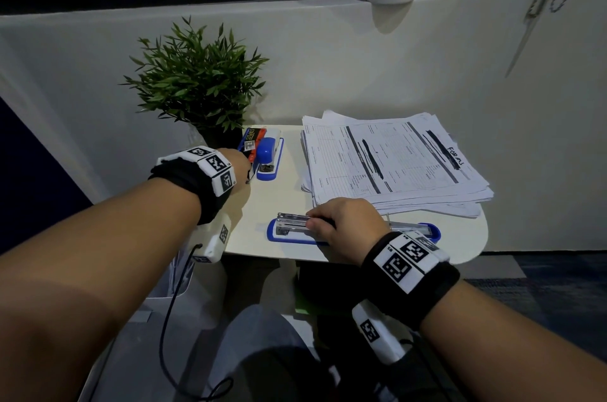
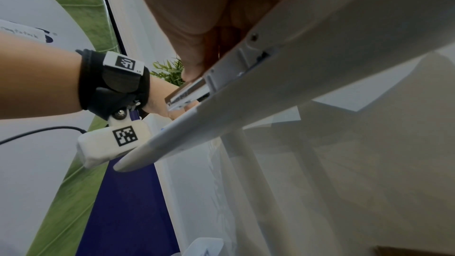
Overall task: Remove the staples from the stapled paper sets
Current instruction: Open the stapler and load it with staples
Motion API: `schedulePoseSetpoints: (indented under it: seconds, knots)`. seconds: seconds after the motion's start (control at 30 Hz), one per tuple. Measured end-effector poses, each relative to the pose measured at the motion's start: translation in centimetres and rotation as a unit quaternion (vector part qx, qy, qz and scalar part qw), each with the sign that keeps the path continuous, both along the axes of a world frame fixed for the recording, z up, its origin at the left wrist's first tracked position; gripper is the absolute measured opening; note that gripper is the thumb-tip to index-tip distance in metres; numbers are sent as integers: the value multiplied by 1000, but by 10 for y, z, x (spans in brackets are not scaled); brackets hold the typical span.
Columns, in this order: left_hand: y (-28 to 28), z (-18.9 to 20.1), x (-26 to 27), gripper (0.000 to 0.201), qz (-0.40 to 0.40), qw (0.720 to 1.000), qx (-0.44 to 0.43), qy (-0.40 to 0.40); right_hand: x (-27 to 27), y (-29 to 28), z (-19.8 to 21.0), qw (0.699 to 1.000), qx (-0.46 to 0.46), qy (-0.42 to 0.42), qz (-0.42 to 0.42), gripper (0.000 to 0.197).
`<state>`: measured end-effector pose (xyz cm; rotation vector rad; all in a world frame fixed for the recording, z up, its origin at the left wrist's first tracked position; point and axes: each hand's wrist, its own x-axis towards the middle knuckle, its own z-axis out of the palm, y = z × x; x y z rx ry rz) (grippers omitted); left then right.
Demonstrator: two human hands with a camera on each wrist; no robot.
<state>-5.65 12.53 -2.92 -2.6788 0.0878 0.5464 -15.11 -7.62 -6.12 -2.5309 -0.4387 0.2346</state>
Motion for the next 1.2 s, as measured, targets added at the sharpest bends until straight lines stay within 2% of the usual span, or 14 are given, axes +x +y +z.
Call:
schedulePoseSetpoints:
  seconds: [0.1,0.23,0.37,0.47,0.57,0.67,0.8,0.87,0.93,1.2]
  knots:
    - [2,2,0,35,-17,1000,17,0,1,1,0,1000,1,-1,-2,27]
    - [10,3,-3,37,-13,999,-22,-40,0,0,-1,1000,2,-7,1,27]
    - [16,-3,-7,34,71,988,-112,-76,0,0,-1,1000,-2,-10,2,28]
    - [22,-14,-6,28,150,964,-196,-95,0,0,-1,1000,-1,-8,2,28]
    - [26,-17,-4,24,189,952,-210,-118,0,0,-1,1000,-1,-6,1,27]
    - [23,-6,-8,22,161,969,-152,-110,1,0,-2,1000,0,-7,2,27]
    - [29,-13,-5,31,121,987,-55,-85,1,-1,-2,1000,-1,-8,3,27]
    - [25,-11,-10,33,95,991,-44,-80,1,-1,-3,1000,-2,-8,2,27]
    - [12,-8,-18,35,69,996,-40,-42,1,-1,-2,1000,1,-6,-1,27]
    - [0,-13,-25,32,4,995,-81,-53,1,0,-1,1000,-9,-3,-3,28]
